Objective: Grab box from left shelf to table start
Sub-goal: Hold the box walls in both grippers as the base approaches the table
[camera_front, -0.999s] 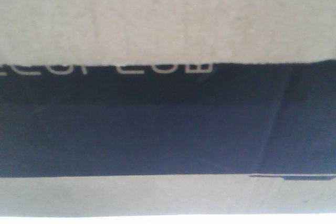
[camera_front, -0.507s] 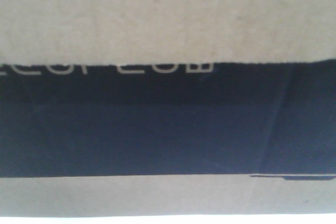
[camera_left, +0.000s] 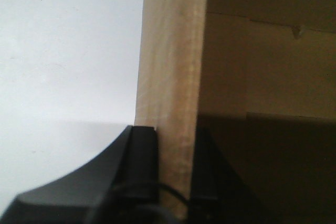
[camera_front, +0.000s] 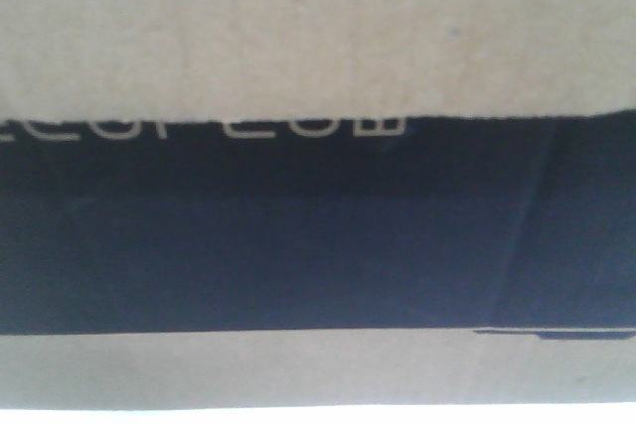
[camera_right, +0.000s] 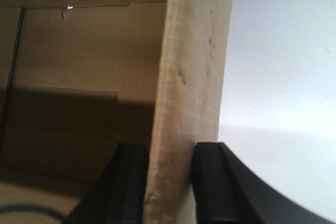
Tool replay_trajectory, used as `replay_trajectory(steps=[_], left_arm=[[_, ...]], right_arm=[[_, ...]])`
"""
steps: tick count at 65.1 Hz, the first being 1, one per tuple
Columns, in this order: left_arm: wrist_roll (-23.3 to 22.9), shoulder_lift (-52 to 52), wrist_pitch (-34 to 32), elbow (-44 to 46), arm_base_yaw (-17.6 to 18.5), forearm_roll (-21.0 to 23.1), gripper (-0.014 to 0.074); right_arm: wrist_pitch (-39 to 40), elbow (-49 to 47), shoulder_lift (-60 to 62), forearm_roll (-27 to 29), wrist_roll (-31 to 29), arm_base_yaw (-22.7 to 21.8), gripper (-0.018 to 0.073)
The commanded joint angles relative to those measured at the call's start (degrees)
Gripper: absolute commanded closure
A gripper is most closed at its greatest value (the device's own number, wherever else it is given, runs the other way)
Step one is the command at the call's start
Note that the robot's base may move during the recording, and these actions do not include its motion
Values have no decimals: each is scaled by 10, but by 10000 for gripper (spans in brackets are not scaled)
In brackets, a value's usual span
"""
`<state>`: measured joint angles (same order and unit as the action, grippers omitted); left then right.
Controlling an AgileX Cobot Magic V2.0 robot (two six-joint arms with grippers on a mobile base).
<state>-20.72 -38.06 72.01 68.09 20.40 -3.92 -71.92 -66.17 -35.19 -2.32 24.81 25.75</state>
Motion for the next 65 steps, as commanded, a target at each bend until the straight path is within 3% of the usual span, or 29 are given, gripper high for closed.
replay_trajectory(steps=[1, 17, 24, 34, 44, 65], left_arm=[[-20, 5, -84, 22, 1, -37, 699], [-20, -3, -109, 22, 1, -12, 696], [-20, -24, -78, 22, 1, -15, 691], [-20, -45, -95, 22, 1, -14, 691], [-20, -53, -99, 22, 1, -14, 691], [-20, -65, -105, 23, 1, -22, 691]], right_arm=[[35, -16, 0, -65, -5, -3, 505], [20, -16, -25, -81, -5, -3, 505], [27, -16, -39, -86, -4, -3, 505], [46, -16, -46, -87, -2, -3, 505], [42, -16, -46, -127, 44, -3, 505], [46, -16, -46, -137, 45, -3, 505]])
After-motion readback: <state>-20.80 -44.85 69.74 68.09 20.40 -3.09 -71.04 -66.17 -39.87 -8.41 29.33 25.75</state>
